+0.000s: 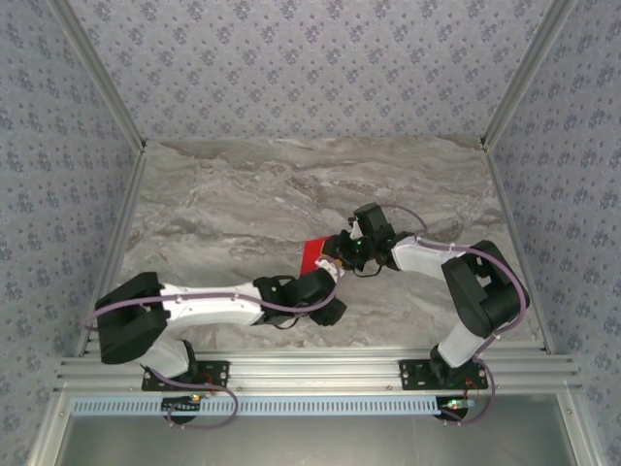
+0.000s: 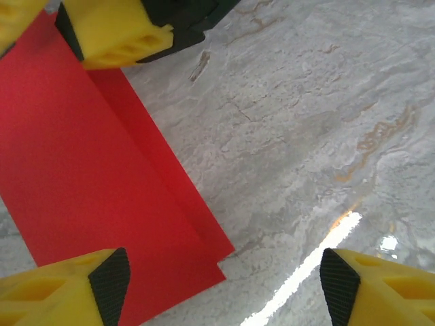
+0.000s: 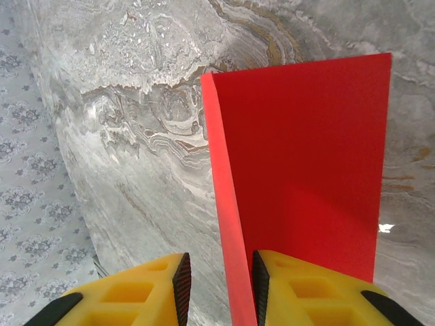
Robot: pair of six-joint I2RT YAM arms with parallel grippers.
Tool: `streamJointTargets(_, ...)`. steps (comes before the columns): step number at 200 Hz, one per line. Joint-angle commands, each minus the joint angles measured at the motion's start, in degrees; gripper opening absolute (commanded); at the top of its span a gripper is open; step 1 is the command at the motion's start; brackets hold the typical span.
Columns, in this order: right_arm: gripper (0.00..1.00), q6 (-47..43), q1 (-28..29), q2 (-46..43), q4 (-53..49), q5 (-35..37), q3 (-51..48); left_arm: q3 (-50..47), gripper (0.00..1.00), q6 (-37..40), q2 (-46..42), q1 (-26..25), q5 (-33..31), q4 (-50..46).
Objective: Fold a paper plane with a square sheet of paper (fold left side to right side)
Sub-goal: Fold the triangle a second time at the center of the table.
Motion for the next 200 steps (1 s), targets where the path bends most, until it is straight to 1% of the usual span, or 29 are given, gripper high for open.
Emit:
streamJointTargets(1, 0.34, -1.2, -0.4, 0.6, -2.1, -0.8, 1.8, 6.1, 0.77, 2.4, 5.1, -2.0, -7.9, -9.4)
streamJointTargets(41, 0.34, -1.4, -0.4, 0.5, -2.6, -0.6, 2.1, 12.5, 0.76, 1.9, 12.4, -4.3, -14.9, -16.9)
streamJointTargets(57, 0.34, -1.4, -0.4, 0.5, -2.6, -0.6, 2.0, 13.9, 0.74, 1.2, 13.7, -5.0, -18.3, -18.9)
streamJointTargets(62, 0.34, -1.4, -0.4, 0.5, -2.6, -0.6, 2.0, 14.2, 0.73, 1.1, 14.1, -5.3, -18.6, -19.3)
streamJointTargets(71, 0.34, -1.5, -0.4, 0.5, -2.6, -0.5, 2.1, 14.6, 0.72, 0.8, 14.5, -5.6, -21.2, -20.0)
streamJointTargets(88, 0.34, -1.5, -0.4, 0.5, -2.7, -0.5, 2.0, 14.9, 0.68, 0.8, 14.9, -6.3, -23.4, -20.3)
streamJointTargets(106, 0.34, -1.6, -0.4, 0.6, -2.8, -0.4, 2.1, 14.8, 0.60, 1.2, 14.9, -6.8, -24.3, -20.2)
streamJointTargets(157, 0.34, -3.0, -0.4, 0.5, -5.0, 0.8, 2.7, 13.6, 0.27, 2.0, 13.3, -7.6, -24.3, -18.7)
streamJointTargets(200, 0.34, -4.4, -0.5, 0.6, -6.2, 1.1, 3.6, 11.4, 0.07, 2.3, 10.6, -7.5, -22.6, -15.9)
